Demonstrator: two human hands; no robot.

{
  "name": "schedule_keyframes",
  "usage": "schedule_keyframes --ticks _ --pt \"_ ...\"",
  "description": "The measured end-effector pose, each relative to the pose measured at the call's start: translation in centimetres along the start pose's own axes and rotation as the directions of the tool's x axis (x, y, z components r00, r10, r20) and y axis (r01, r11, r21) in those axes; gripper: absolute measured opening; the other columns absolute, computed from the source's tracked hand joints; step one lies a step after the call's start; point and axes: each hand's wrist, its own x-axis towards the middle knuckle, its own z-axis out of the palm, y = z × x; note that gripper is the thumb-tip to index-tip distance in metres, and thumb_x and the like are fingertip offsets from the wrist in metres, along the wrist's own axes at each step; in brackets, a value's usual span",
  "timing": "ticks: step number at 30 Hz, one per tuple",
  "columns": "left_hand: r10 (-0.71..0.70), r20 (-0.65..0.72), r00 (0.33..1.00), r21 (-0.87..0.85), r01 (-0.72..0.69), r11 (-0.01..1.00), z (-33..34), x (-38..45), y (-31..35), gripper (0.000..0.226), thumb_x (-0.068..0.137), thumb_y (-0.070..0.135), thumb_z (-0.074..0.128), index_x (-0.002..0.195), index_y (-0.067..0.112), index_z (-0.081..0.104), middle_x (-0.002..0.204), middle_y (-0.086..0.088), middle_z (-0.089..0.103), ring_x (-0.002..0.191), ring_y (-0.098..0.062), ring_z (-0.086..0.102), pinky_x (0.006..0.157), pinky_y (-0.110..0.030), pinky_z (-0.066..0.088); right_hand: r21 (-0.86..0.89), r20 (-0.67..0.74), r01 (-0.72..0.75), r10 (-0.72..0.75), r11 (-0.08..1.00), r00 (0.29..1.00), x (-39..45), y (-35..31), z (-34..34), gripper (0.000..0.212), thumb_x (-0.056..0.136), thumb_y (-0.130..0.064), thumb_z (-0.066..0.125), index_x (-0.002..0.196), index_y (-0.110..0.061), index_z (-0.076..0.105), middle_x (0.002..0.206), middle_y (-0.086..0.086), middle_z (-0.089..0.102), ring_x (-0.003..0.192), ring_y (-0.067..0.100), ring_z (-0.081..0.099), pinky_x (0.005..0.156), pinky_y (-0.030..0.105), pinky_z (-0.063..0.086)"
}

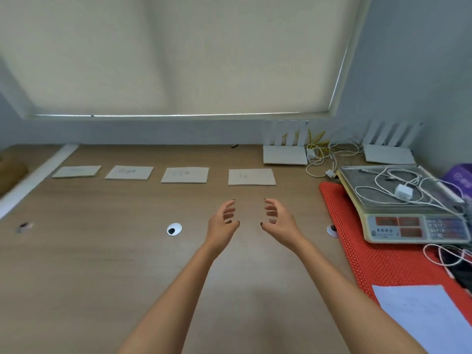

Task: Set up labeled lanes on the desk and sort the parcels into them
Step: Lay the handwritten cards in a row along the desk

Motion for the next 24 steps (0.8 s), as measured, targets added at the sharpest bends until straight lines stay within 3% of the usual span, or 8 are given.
schedule_keyframes --ticks 7,15,24 --pt "-0.027 -0.009 1.0 -0.081 0.026 0.996 -5.8 -7.9 -2.4 0.056 0.082 -0.005 0.057 0.133 0.016 0.048 0.117 -0.003 0.056 0.11 -0.013 0.052 0.091 -0.024 0.044 -0.036 0.075 0.008 -0.006 0.999 0.997 -8.2 -4.1 6.7 0.064 0.076 -0.001 0.061 0.136 -0.011 0.041 0.12 0.01 0.051 0.11 0.017 0.05 0.094 0.025 0.045" --pt "-0.052 0.033 0.998 -0.084 0.055 0.995 -20.0 -11.7 -6.3 0.057 0.081 0.0 0.059 0.134 0.017 0.047 0.125 -0.006 0.055 0.113 -0.018 0.054 0.093 -0.031 0.047 0.111 -0.002 -0.027 0.027 0.993 1.0 -13.0 -11.6 19.1 0.069 0.078 -0.002 0.066 0.139 -0.014 0.038 0.121 0.006 0.049 0.107 0.017 0.052 0.086 0.024 0.046" --pt "0.018 0.047 0.999 -0.039 -0.016 0.999 -31.4 -14.1 -8.1 0.06 0.08 0.001 0.061 0.136 0.017 0.045 0.124 -0.008 0.054 0.112 -0.019 0.052 0.091 -0.03 0.047 0.086 -0.02 0.013 -0.011 0.996 1.0 -15.2 -19.0 28.6 0.07 0.076 0.0 0.069 0.138 -0.014 0.04 0.123 0.006 0.051 0.106 0.016 0.051 0.086 0.027 0.047"
